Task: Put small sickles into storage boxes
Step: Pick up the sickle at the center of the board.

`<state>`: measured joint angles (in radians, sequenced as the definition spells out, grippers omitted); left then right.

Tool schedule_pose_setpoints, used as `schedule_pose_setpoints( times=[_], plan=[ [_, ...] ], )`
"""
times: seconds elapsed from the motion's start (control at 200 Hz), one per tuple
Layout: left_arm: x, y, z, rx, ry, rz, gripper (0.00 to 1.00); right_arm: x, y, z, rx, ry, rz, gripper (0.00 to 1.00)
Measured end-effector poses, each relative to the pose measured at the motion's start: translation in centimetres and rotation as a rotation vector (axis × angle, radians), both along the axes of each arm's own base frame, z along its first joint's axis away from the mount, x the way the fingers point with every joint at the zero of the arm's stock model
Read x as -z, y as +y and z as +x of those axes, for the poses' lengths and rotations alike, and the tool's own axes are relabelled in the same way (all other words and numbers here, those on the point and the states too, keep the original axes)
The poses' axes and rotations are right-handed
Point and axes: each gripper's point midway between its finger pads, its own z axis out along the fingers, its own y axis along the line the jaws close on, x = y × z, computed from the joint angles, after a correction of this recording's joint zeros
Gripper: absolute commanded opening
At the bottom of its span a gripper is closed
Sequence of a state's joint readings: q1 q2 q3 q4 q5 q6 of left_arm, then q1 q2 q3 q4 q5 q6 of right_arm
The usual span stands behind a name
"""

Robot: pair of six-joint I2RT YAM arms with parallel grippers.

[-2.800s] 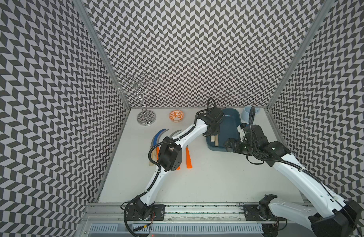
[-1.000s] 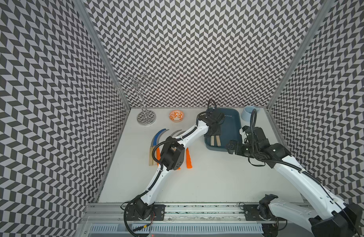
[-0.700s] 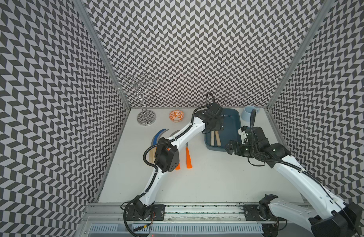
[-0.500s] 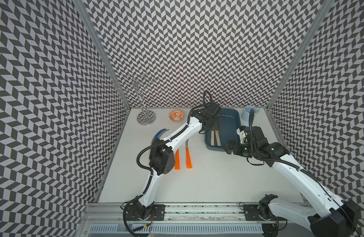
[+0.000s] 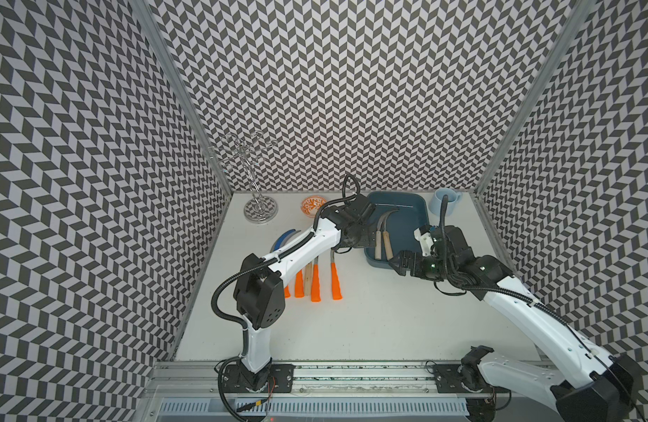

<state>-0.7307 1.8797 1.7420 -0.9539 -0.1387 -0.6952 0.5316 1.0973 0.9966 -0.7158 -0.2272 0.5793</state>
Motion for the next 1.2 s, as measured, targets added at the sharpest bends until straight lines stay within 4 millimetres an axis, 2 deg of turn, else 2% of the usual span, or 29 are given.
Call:
schedule_pose_setpoints(
  times=[0.13,0.24,0.386,0.571,0.676,0.871,1.027,1.197],
  plan=[
    [-0.6,1.4,-1.3,-0.010,-0.013,-0.010,1.00,0.4,1.7,-1.6,-0.032,0.012,0.007,0.99],
    [0.1,2.6,-2.5,-0.015,-0.006,-0.004,1.00,0.9,2.8,-3.0,-0.048,0.029,0.003,1.00],
    [2.8,4.4,-4.5,-0.026,0.038,0.024,1.00,1.5,3.8,-4.5,-0.051,0.045,0.005,1.00],
    [6.6,6.3,-6.9,-0.051,0.111,0.068,0.90,2.1,4.5,-5.8,-0.045,0.056,0.013,1.00],
    [8.0,7.1,-7.7,-0.064,0.139,0.086,0.89,2.4,4.9,-6.2,-0.041,0.059,0.017,1.00],
    [9.5,7.5,-8.7,-0.083,0.179,0.087,0.84,3.3,5.4,-7.0,-0.039,0.078,0.015,0.99],
    [10.1,6.9,-8.8,-0.091,0.194,0.073,0.77,3.4,5.5,-6.9,-0.033,0.073,0.017,0.99],
    [11.9,6.5,-8.9,-0.104,0.239,0.094,0.71,3.4,5.5,-6.8,-0.029,0.068,0.019,1.00]
  ],
)
